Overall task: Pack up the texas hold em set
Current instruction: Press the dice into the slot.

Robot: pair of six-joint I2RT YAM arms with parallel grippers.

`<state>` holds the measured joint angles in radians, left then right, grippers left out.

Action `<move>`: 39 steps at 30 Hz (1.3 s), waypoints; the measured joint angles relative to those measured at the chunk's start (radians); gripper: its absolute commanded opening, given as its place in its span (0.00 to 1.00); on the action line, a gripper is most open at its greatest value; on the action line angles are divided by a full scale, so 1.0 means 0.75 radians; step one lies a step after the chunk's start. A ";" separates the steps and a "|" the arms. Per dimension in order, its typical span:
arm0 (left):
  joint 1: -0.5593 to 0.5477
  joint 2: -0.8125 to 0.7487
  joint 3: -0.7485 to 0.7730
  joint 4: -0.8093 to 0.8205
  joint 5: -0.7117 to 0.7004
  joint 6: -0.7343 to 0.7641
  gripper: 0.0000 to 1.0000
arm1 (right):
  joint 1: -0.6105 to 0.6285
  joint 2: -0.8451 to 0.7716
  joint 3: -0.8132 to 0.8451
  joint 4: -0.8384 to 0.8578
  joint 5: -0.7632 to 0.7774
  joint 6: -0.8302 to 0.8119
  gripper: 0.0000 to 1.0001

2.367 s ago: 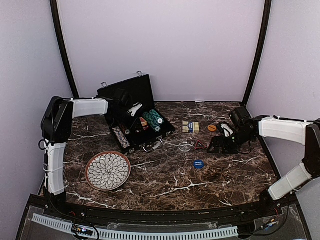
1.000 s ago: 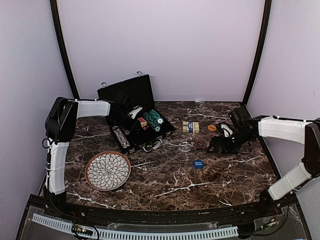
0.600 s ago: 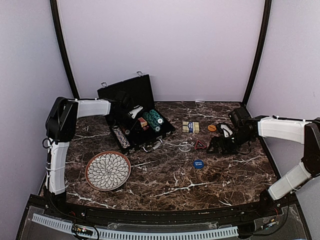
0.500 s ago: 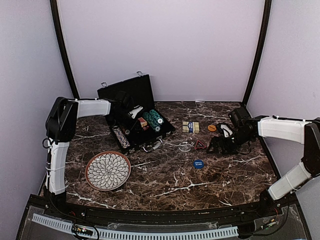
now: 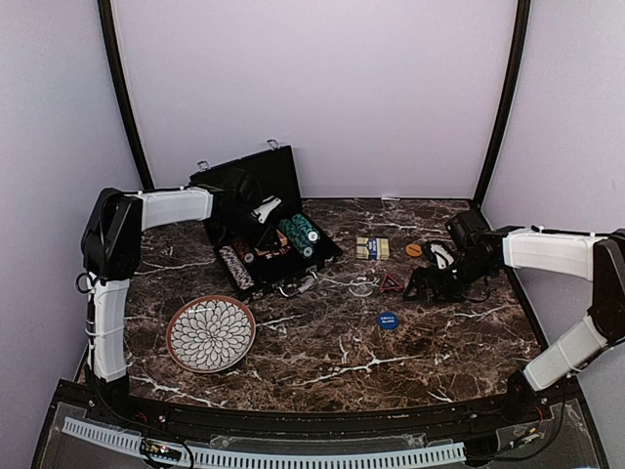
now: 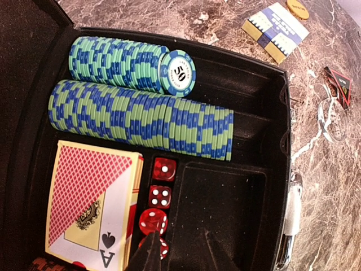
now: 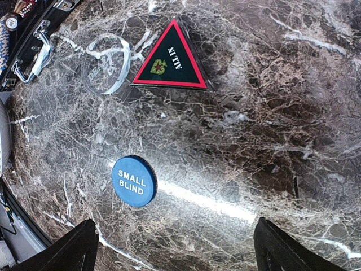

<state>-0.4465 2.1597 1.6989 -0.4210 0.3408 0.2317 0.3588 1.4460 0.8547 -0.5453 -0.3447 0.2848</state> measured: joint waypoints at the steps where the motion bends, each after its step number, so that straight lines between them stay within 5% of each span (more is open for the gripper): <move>1: -0.001 -0.005 0.000 0.001 0.001 0.000 0.26 | 0.000 0.001 0.000 0.000 0.000 0.000 0.98; 39: 0.016 0.034 -0.052 -0.001 -0.093 -0.056 0.24 | 0.000 0.003 0.000 0.000 -0.002 -0.001 0.98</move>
<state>-0.4347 2.1849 1.6596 -0.4217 0.2710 0.1898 0.3588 1.4479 0.8547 -0.5453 -0.3458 0.2844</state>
